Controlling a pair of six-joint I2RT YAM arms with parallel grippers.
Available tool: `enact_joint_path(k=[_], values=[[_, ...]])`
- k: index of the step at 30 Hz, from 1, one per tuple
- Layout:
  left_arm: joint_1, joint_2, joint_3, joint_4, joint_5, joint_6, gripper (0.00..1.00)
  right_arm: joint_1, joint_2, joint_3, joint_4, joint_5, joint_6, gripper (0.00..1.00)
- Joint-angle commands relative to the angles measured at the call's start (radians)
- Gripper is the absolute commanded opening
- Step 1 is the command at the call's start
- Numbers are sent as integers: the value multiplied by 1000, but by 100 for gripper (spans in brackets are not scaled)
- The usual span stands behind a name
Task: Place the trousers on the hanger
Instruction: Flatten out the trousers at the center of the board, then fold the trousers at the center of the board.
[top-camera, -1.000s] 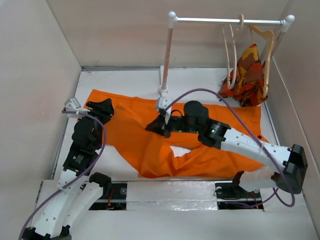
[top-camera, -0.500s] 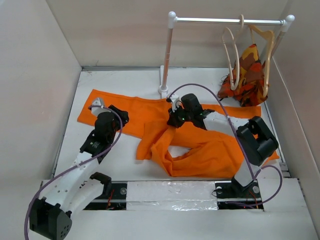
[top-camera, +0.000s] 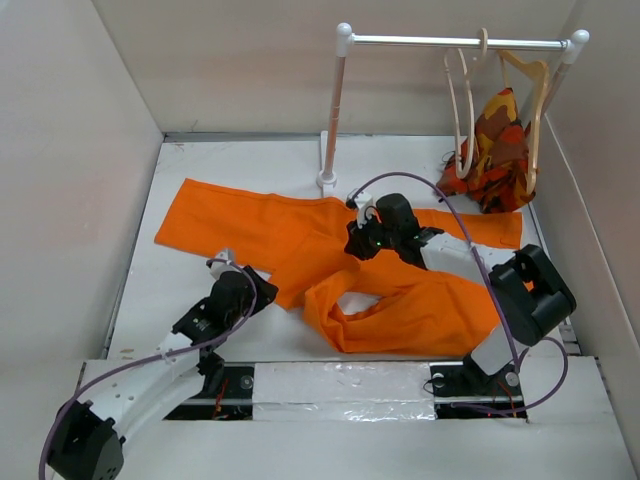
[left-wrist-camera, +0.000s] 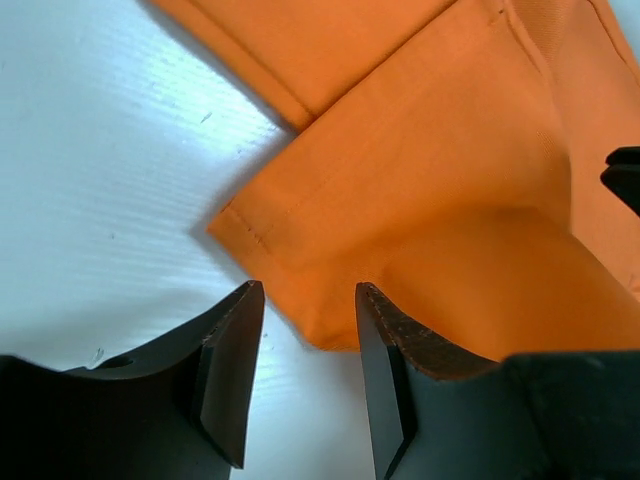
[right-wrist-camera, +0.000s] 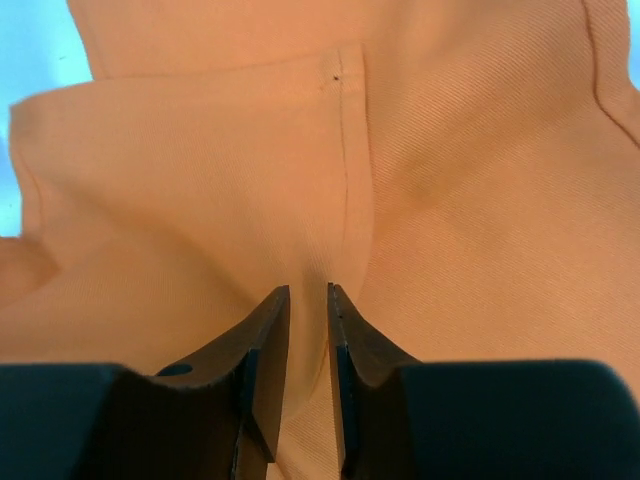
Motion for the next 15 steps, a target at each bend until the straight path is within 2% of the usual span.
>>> enact_joint_path(k=[1, 3, 9, 15], values=[[-12, -59, -28, -31, -10, -73, 40, -7, -29, 13, 62, -12, -3, 29], [-12, -63, -25, -30, -20, -84, 42, -7, -40, 20, 58, -8, -3, 30], [-32, 68, 26, -54, -69, -72, 40, 4, -90, 7, 50, -2, 0, 51], [-32, 251, 78, -36, -86, -52, 37, 4, -214, -8, 32, -2, 5, 52]])
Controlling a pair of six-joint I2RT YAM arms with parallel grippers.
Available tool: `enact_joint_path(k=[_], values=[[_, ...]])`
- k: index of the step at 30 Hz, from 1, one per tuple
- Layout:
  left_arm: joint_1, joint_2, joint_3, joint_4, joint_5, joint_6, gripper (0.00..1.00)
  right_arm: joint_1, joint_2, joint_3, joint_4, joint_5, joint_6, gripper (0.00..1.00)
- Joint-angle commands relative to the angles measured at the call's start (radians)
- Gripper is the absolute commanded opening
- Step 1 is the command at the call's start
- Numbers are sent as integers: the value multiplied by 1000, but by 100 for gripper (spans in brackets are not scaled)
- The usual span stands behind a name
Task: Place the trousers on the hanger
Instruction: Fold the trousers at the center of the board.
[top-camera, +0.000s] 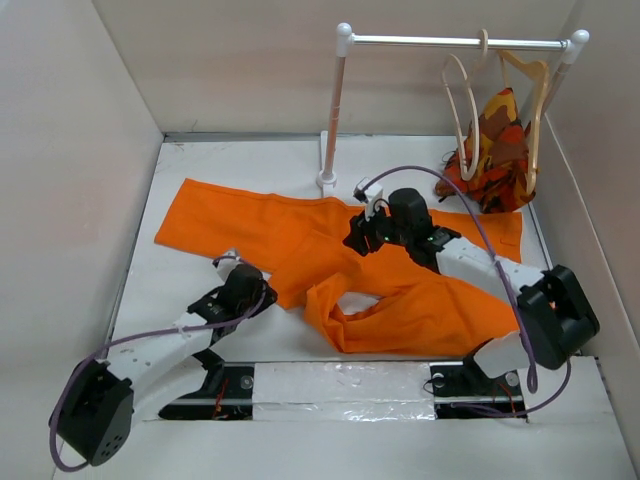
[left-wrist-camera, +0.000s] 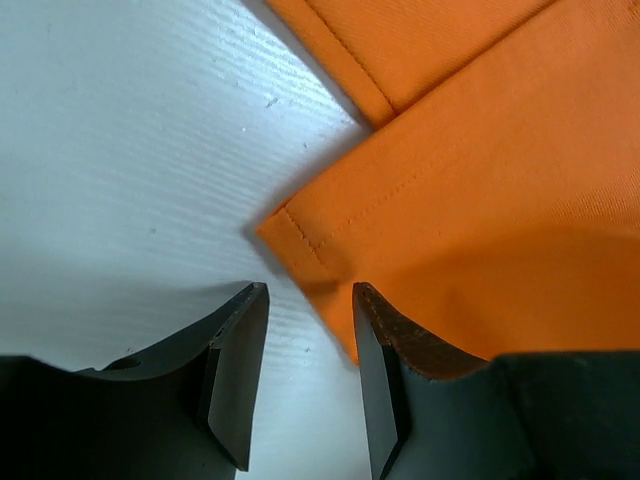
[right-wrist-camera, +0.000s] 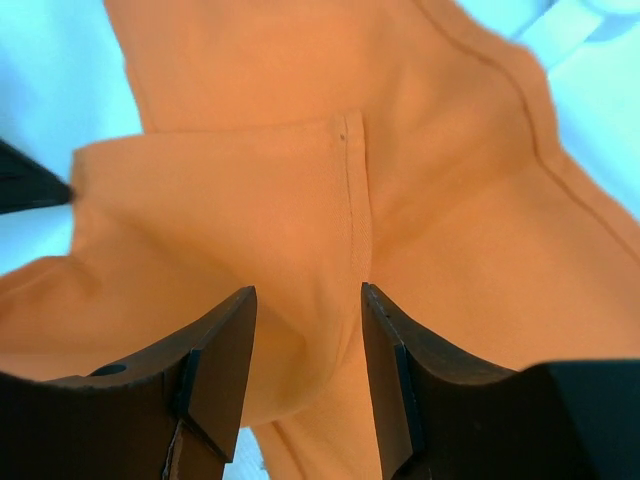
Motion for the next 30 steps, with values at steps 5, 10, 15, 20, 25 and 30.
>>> enact_joint_path(k=[5, 10, 15, 20, 25, 30], values=[[-12, 147, 73, 31, -60, 5, 36, 9, -231, -16, 0, 4, -1, 52], [-12, 138, 65, 48, -76, -13, 18, -13, -345, -59, -25, 17, 1, 52], [-12, 45, 111, -10, -128, 31, 0, -56, -485, -117, -71, 82, 24, 50], [-12, -168, 312, -189, -220, 100, 0, -149, -690, -200, -209, 254, 108, 23], [-12, -329, 559, -337, -353, 206, 0, -275, -873, -295, -423, 385, 197, 0], [-12, -366, 809, -443, -485, 329, 0, -355, -1041, -328, -604, 452, 304, 0]])
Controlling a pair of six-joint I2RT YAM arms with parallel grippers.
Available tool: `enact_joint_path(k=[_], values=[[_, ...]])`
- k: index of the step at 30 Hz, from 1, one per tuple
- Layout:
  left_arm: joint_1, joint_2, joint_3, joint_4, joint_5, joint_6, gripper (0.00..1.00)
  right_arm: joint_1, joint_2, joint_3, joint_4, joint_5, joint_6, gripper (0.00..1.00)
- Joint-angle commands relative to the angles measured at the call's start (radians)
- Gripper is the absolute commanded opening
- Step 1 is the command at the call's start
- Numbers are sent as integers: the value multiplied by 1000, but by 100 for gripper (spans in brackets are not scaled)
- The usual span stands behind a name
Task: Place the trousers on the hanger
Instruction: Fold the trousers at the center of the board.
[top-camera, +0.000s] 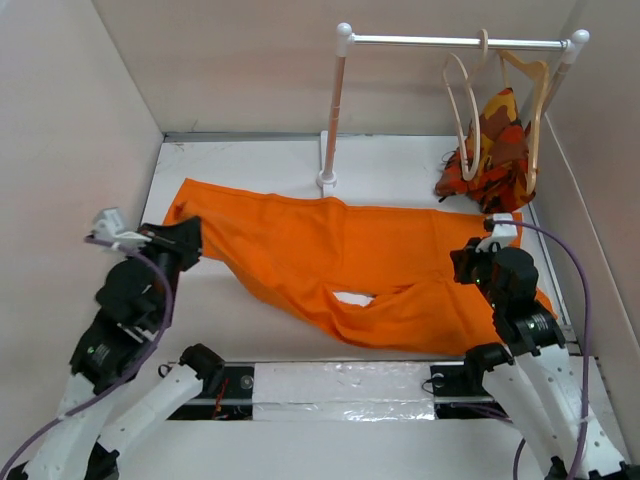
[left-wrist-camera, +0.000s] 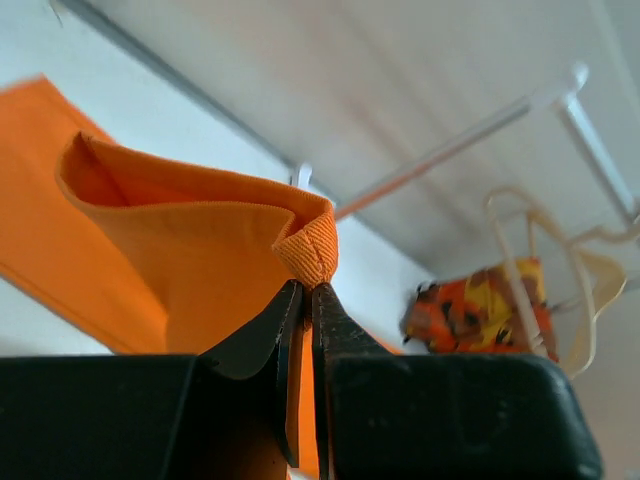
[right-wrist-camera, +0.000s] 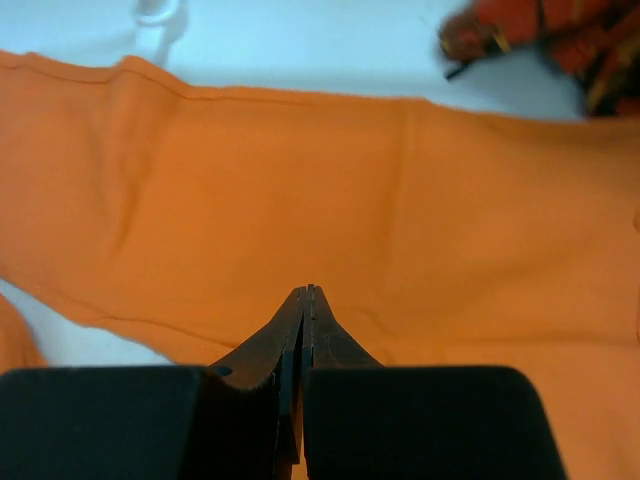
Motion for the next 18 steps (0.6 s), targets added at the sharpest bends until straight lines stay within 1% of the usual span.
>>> enact_joint_path(k=[1, 2, 5, 7, 9, 10, 11, 12, 13, 14, 15, 16, 17, 18], values=[[-3, -23, 111, -114, -159, 120, 0, -18, -79, 4, -153, 79, 118, 0], [-3, -31, 151, -132, -180, 152, 0, -18, -90, 7, -172, 90, 137, 0], [-3, -81, 208, -151, -282, 198, 0, -37, -98, 1, -193, 140, 160, 0], [-3, -129, 224, -146, -320, 242, 0, -47, -63, 4, -196, 154, 174, 0], [-3, -157, 225, -140, -322, 256, 0, -60, -35, 7, -195, 168, 183, 1], [-3, -170, 221, -145, -317, 264, 0, -70, -24, 7, -196, 182, 191, 8], [-3, -174, 219, -171, -305, 264, 0, -81, -6, 10, -205, 191, 198, 26], [-3, -178, 222, -186, -305, 261, 0, -81, -3, 17, -225, 200, 199, 37], [-3, -186, 224, -205, -308, 259, 0, -81, -4, 18, -233, 244, 218, 48], [-3, -193, 225, -223, -313, 261, 0, -90, -15, 9, -233, 290, 240, 66], [-3, -206, 225, -222, -320, 273, 0, -90, -18, 9, -233, 291, 240, 71], [10, -238, 224, -211, -340, 290, 0, -90, -21, -12, -232, 350, 278, 73], [10, -253, 215, -162, -354, 335, 0, -90, -18, -25, -227, 379, 293, 73], [20, -270, 210, -131, -366, 363, 0, -116, 2, -34, -225, 404, 304, 73]])
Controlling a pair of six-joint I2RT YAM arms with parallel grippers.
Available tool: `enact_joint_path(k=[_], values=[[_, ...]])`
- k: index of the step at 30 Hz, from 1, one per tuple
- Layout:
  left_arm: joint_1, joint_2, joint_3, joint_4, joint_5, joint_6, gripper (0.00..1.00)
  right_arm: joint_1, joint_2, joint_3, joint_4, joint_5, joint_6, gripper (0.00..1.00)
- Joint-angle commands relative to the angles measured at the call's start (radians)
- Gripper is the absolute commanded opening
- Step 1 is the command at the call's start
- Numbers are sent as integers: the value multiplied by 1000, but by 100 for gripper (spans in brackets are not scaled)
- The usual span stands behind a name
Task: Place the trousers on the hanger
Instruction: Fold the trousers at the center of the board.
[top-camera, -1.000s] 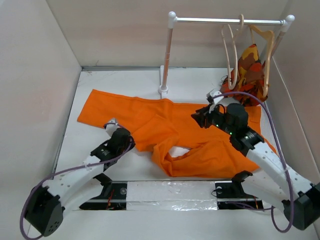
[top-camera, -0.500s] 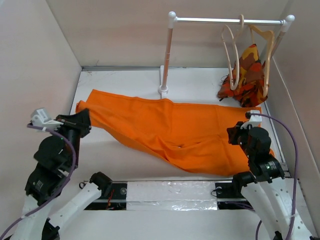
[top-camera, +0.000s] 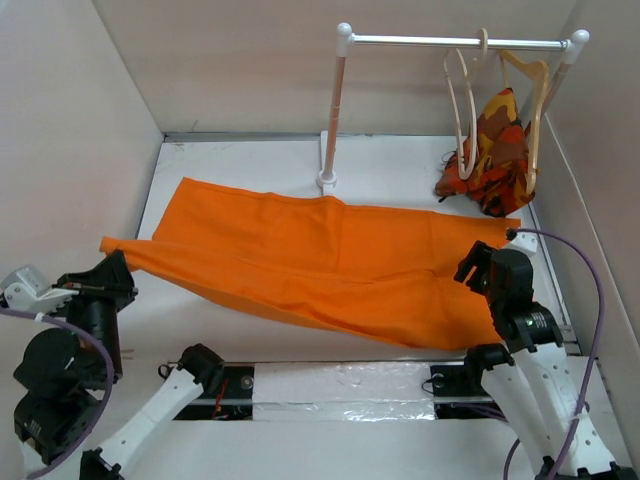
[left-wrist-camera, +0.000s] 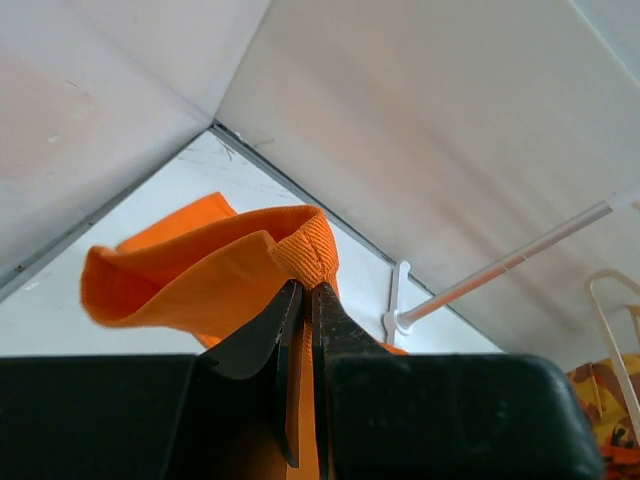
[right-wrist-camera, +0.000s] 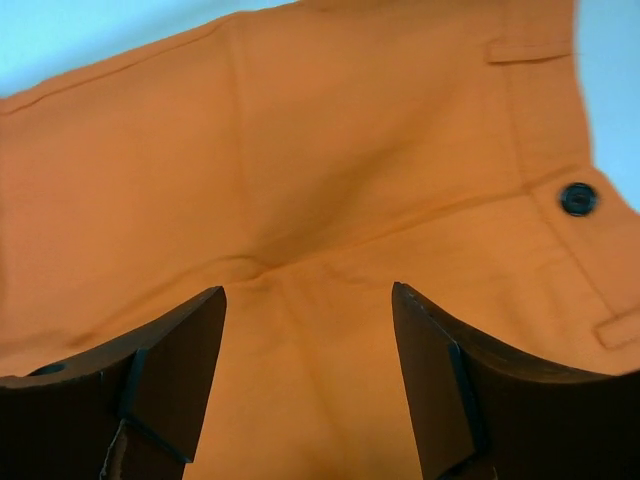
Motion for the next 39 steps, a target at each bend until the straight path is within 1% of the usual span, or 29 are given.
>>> enact_joint_path(k=[1, 2, 3, 5, 6, 7, 8, 9, 10, 11, 12, 13, 14, 16, 17, 18, 20, 21, 22, 25, 27, 28, 30, 33, 34, 35, 39], values=[[18, -74, 14, 122, -86, 121, 0, -49, 23, -26, 2, 167, 80, 73], [18, -78, 22, 160, -93, 151, 0, -69, 41, -27, 2, 172, 89, 73], [18, -82, 23, 179, -92, 165, 0, -115, 79, -29, 27, 169, 86, 73], [18, -86, -4, 220, -55, 188, 0, -175, 124, -31, 60, 171, 62, 74], [18, -86, -24, 225, -34, 189, 0, -210, 150, -29, 99, 171, 50, 74], [18, -86, -42, 225, -12, 179, 0, -287, 200, -31, 125, 162, 22, 75], [18, -88, -82, 207, 38, 161, 0, -324, 228, -34, 149, 154, 1, 76], [18, -91, -104, 204, 61, 131, 0, -364, 256, -37, 218, 140, -19, 78], [18, -100, -122, 202, 80, 123, 0, -405, 327, -40, 258, 64, -83, 79], [18, -108, -147, 193, 95, 110, 0, -486, 367, -38, 328, 19, -113, 80], [18, -115, -156, 193, 100, 103, 0, -519, 409, -38, 365, -27, -139, 81], [18, -135, -159, 194, 105, 103, 0, -551, 455, -34, 396, -118, -188, 82], [18, -144, -161, 197, 112, 103, 0, -606, 542, -20, 404, -154, -205, 82], [18, -163, -161, 198, 129, 100, 0, -635, 618, 6, 470, -243, -251, 81], [18, -164, -161, 197, 135, 97, 0, -651, 688, 18, 481, -277, -251, 80], [18, -163, -162, 197, 141, 93, 0, -665, 720, 31, 499, -321, -251, 80], [18, -158, -173, 208, 160, 89, 0, -674, 777, 63, 527, -345, -230, 79], [18, -157, -178, 214, 163, 95, 0, -674, 843, 77, 550, -363, -228, 78], [18, -152, -182, 222, 163, 98, 0, -674, 881, 119, 547, -412, -233, 77], [18, -146, -198, 233, 155, 107, 0, -683, 987, 175, 527, -469, -248, 74], [18, -149, -210, 245, 148, 113, 0, -692, 1000, 192, 539, -481, -242, 62], [18, -154, -214, 250, 146, 116, 0, -703, 1011, 192, 545, -495, -233, 57], [18, -157, -225, 260, 135, 120, 0, -712, 1021, 212, 542, -503, -230, 36], [18, -167, -242, 270, 123, 123, 0, -721, 1049, 251, 538, -559, -227, 15], [18, -174, -245, 271, 122, 124, 0, -721, 1054, 259, 539, -585, -216, 6], [18, -175, -251, 270, 117, 124, 0, -721, 1057, 267, 542, -596, -210, 0], [18, -187, -260, 268, 105, 123, 0, -721, 1031, 298, 605, -622, -172, 0]])
